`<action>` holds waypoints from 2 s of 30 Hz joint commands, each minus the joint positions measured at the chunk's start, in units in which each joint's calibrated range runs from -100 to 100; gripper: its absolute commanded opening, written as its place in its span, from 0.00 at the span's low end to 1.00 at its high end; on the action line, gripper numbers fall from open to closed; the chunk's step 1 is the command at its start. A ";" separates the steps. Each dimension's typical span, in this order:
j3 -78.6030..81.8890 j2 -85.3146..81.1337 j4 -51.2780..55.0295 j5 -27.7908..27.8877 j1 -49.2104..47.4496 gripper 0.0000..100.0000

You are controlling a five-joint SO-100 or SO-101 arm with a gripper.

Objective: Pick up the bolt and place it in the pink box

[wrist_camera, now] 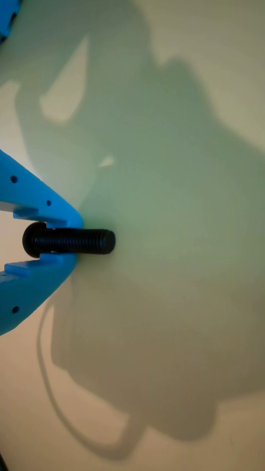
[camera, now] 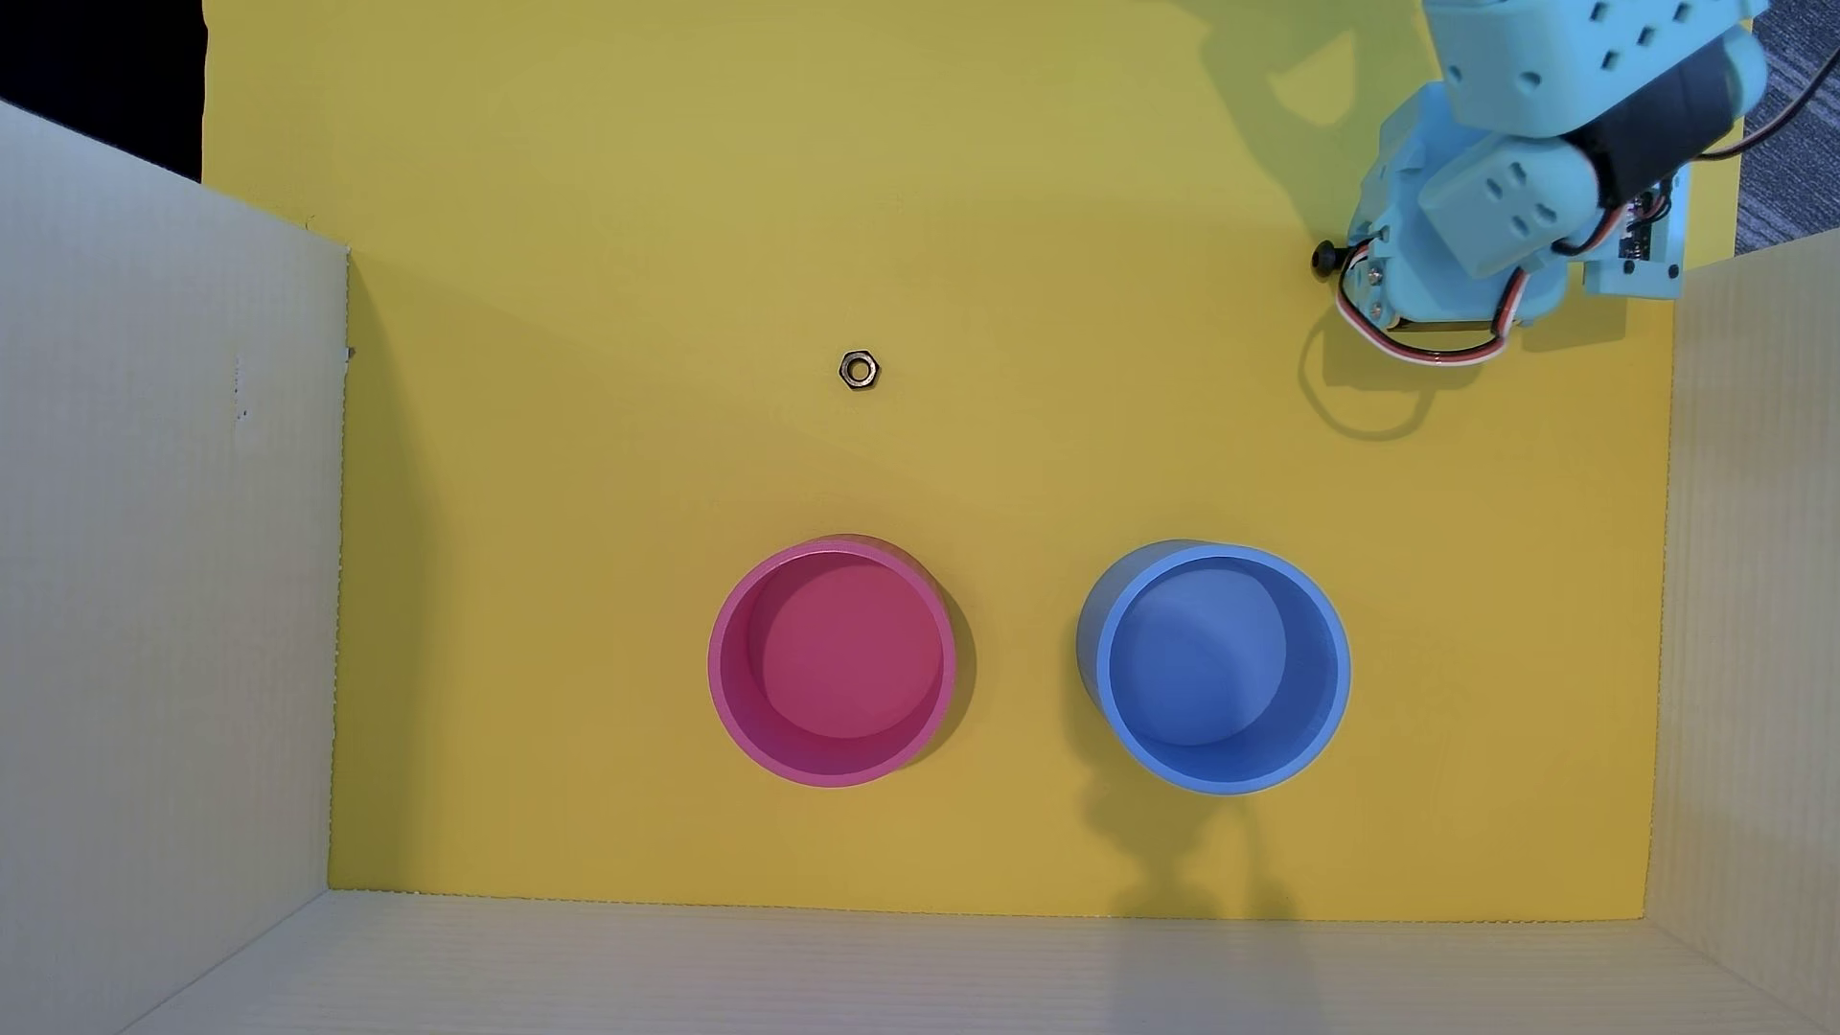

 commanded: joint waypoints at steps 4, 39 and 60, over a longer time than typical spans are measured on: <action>-1.74 -1.39 0.53 0.18 2.46 0.01; -19.47 -17.39 -0.24 6.80 35.42 0.01; -39.01 0.37 0.36 6.80 40.06 0.02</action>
